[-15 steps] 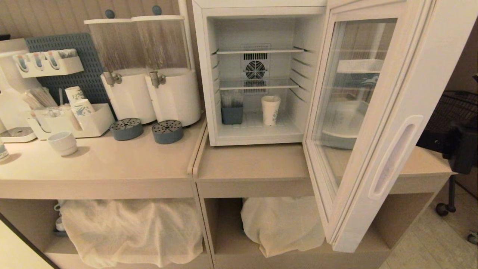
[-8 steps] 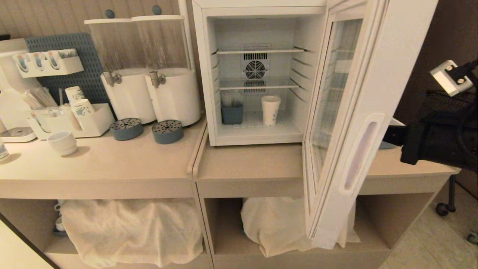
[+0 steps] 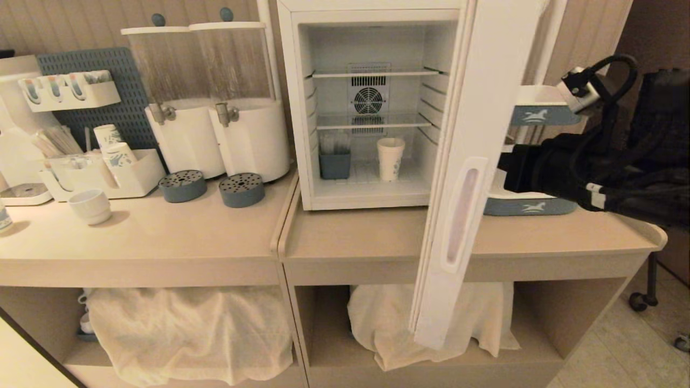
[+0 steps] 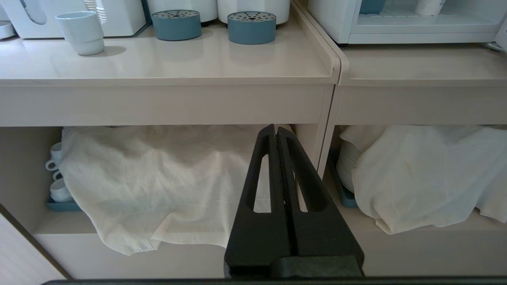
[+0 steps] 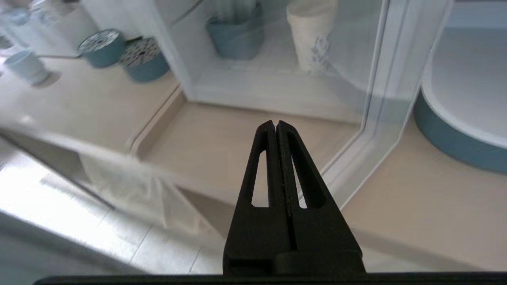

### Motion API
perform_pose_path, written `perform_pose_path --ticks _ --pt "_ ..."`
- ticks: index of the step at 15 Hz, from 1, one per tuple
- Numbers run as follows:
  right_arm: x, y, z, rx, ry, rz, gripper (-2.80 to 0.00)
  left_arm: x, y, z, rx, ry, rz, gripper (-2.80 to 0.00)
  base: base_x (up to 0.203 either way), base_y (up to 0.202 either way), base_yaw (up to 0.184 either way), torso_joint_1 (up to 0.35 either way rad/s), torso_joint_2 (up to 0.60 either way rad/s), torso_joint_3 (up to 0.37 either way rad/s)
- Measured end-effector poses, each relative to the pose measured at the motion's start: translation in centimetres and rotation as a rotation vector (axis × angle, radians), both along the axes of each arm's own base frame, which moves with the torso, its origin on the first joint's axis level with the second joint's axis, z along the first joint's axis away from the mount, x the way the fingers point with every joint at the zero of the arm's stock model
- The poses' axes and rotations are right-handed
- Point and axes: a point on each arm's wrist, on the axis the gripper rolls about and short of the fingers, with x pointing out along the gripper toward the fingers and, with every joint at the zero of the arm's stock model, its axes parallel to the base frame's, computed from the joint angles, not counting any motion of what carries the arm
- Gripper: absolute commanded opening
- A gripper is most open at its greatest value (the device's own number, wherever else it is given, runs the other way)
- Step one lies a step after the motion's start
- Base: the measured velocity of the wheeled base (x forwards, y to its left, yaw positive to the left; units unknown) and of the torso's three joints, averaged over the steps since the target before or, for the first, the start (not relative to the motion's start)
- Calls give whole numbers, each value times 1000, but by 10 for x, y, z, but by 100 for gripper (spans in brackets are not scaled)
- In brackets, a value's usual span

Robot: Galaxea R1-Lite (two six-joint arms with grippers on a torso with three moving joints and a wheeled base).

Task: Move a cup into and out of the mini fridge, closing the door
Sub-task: Close the freezer door

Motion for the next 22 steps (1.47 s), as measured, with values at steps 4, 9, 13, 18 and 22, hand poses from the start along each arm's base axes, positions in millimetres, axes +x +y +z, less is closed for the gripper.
perform_pose_path --ticks 4,9,13,18,22 --pt "14 26 -4 1 6 -6 -280 0 0 0 0 0 0 -280 0 0 0 0 0 0" --pt "40 55 -6 -20 -15 -82 -280 0 0 0 -3 -1 0 -280 0 0 0 0 0 0" --pt "68 72 -11 -37 -34 -107 -280 0 0 0 -3 -1 0 -280 0 0 0 0 0 0" --pt "113 97 -17 -74 -91 -151 -280 0 0 0 -4 -1 0 -280 0 0 0 0 0 0" --pt "144 114 -29 -102 -120 -163 -280 0 0 0 -4 -1 0 -280 0 0 0 0 0 0"
